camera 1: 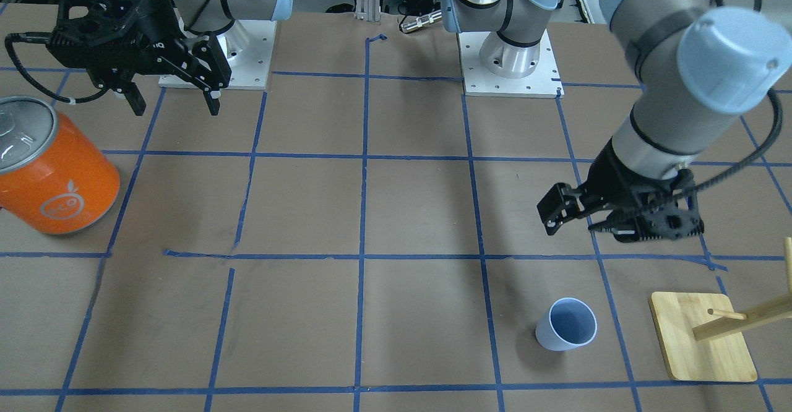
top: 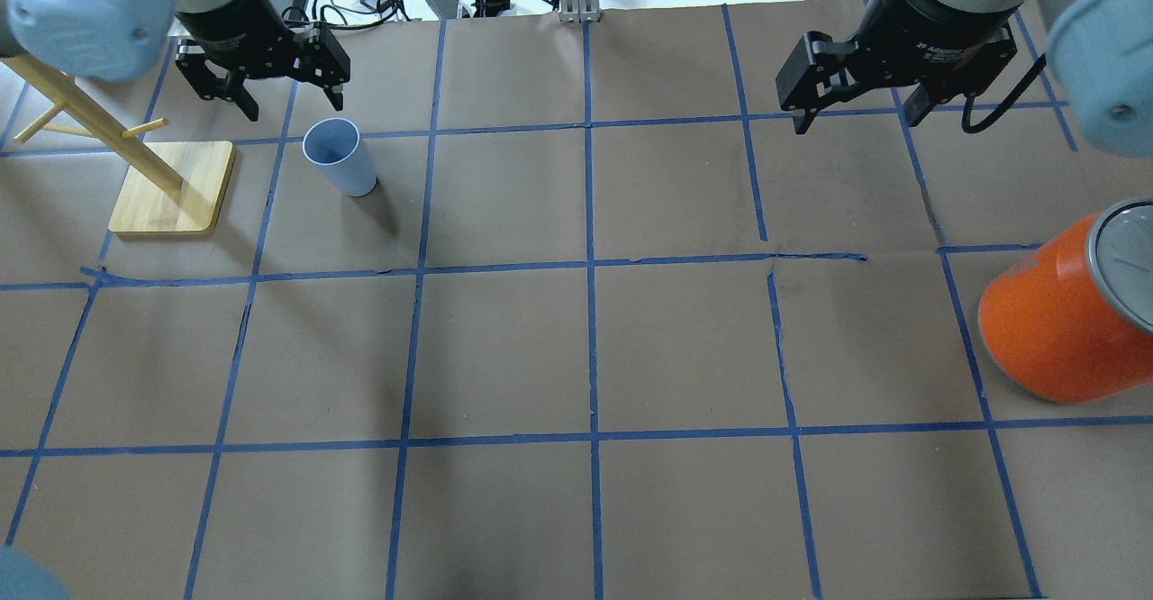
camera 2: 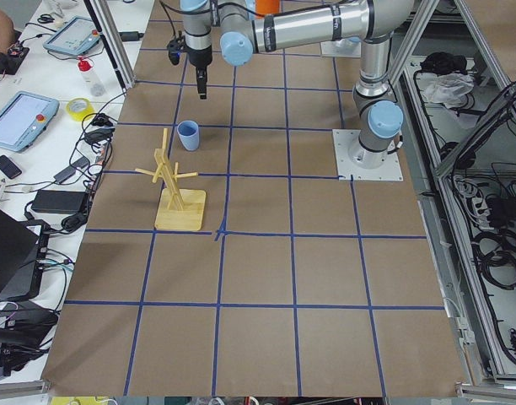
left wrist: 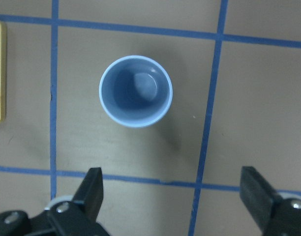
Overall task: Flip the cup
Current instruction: 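Open the left gripper and raise it away from the cup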
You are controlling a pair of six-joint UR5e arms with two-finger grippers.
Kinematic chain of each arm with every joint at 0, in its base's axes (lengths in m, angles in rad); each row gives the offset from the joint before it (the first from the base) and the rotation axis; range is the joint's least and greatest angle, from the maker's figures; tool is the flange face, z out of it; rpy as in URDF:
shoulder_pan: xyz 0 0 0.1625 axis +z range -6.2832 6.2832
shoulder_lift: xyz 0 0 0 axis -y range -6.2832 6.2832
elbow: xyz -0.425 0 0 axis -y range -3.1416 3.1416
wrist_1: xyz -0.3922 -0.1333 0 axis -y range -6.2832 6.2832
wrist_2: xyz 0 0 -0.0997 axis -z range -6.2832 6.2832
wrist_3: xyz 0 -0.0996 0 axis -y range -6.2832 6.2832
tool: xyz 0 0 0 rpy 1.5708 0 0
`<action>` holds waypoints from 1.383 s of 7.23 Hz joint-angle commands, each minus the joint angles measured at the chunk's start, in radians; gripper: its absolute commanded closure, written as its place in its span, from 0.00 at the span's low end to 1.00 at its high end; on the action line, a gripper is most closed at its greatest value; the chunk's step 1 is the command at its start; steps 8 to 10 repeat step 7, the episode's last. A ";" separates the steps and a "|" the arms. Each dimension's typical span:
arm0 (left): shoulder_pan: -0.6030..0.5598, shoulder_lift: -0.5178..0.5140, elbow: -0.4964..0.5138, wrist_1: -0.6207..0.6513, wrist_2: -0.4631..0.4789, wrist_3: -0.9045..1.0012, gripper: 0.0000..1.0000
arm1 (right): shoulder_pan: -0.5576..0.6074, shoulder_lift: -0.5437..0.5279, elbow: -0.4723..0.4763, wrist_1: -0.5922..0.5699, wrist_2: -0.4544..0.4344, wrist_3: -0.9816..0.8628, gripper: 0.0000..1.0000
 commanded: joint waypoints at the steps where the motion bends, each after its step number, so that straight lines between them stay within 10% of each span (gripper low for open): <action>1: -0.035 0.129 -0.020 -0.103 0.002 -0.014 0.00 | 0.000 -0.002 0.000 0.002 0.000 -0.001 0.00; 10: -0.078 0.234 -0.125 -0.100 0.002 -0.014 0.00 | 0.000 -0.007 0.000 0.002 0.000 -0.001 0.00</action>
